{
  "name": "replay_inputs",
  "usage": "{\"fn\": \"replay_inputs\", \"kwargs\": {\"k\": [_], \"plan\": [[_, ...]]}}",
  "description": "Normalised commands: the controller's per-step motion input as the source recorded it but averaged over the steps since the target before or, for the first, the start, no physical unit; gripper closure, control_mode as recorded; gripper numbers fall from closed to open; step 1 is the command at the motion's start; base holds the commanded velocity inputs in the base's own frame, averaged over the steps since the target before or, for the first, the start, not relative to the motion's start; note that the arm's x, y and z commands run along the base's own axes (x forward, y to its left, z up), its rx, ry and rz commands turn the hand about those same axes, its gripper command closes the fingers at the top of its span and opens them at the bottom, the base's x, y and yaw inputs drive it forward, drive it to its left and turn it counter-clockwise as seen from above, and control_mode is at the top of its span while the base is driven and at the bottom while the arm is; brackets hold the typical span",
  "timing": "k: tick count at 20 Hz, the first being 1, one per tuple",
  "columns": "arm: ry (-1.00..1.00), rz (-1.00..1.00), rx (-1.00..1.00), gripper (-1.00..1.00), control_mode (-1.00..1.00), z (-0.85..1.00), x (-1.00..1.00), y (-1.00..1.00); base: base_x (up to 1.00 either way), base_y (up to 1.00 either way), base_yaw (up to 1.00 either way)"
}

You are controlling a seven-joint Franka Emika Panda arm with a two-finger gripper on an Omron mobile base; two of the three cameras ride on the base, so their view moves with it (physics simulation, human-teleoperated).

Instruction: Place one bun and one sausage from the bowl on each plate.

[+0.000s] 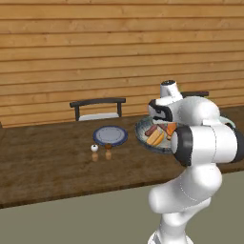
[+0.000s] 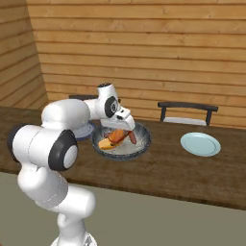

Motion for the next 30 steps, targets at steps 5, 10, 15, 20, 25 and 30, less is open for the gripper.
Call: {"fn": "replay_inputs", "kwargs": {"k": [5, 10, 15, 20, 25, 30], "plan": [[-0.26, 0.05, 0.0, 1.0, -1.0, 1.0, 0.12, 0.78, 0.0, 0.0, 0.0], [-0.21, 0.17, 0.01, 1.0, -1.0, 0.6, 0.17, 1.0, 0.0, 0.0, 0.0], [0.0, 0.35, 0.08, 1.0, -1.0, -0.05, 0.45, 1.0, 0.0, 0.0, 0.0], [0.18, 0.39, 0.04, 1.0, -1.0, 0.0, 0.96, 1.0, 0.0, 0.0, 0.0], [0.34, 0.06, -0.05, 1.0, -1.0, -0.27, 0.38, 0.9, 0.0, 0.0, 0.0], [0.19, 0.0, -0.04, 1.0, -1.0, -0.5, 0.01, 0.54, 0.0, 0.0, 0.0]]}}
